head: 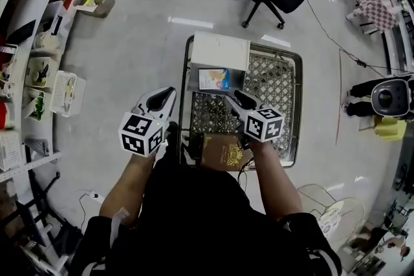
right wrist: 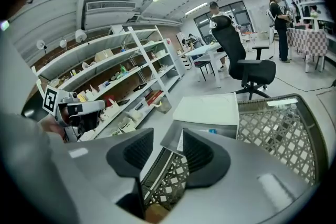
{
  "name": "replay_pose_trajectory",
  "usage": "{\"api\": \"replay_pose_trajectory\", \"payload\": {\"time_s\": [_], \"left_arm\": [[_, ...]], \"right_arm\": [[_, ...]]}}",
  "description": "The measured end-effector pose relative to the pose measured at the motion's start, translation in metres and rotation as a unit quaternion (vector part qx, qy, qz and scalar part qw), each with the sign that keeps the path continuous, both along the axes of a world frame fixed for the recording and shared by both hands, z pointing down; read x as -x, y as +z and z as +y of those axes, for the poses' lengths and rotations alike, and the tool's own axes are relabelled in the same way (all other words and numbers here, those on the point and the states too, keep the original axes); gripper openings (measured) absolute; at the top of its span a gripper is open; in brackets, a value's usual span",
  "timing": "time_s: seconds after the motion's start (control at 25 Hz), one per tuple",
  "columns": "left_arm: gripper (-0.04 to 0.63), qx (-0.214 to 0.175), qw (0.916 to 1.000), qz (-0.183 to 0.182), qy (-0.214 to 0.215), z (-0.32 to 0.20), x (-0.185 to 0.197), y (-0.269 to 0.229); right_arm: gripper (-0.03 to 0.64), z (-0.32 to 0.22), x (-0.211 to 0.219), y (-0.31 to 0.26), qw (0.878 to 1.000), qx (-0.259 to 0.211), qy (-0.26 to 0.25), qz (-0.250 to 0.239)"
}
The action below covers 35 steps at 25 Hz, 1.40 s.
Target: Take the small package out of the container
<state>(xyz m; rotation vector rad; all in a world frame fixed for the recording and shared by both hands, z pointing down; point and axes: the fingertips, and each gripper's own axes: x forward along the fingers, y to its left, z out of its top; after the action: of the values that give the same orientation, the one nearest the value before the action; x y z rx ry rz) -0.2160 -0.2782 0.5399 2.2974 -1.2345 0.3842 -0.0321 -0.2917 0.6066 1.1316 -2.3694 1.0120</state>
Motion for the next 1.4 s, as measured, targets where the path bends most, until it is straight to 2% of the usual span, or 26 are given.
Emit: {"api": "replay_pose_trajectory", "payload": {"time_s": [0.32, 0.48, 0.72, 1.08, 1.28, 1.4], "left_arm": [[0.020, 0.037, 0.9990, -0.002, 0.025, -0.014, -0.002, 0.041], [0.020, 0.049, 0.9980, -0.004, 0.040, -0.023, -0.006, 0.056], [0.020, 0.057, 0.9963, -0.002, 0.064, -0.023, -0.019, 0.066], [0.020, 0.071, 0.9963, -0.004, 0.049, -0.017, -0.006, 0.080], [0.020, 0.070, 0.9970, -0.001, 0.034, -0.023, 0.003, 0.076], [0.020, 0.068, 0.9971, 0.002, 0.032, -0.025, 0.002, 0.075]], "right_arm": [[0.201, -0.024, 0.003, 0.052, 0.998, 0.039, 0.004, 0.041], [0.294, -0.036, 0.010, 0.088, 0.995, 0.066, -0.010, 0.069], [0.350, -0.045, 0.002, 0.135, 0.986, 0.116, -0.002, 0.120], [0.368, -0.062, -0.006, 0.180, 0.971, 0.165, -0.014, 0.175], [0.368, -0.065, -0.005, 0.189, 0.958, 0.173, -0.030, 0.227], [0.368, -0.068, -0.003, 0.192, 0.953, 0.181, -0.029, 0.241]]}}
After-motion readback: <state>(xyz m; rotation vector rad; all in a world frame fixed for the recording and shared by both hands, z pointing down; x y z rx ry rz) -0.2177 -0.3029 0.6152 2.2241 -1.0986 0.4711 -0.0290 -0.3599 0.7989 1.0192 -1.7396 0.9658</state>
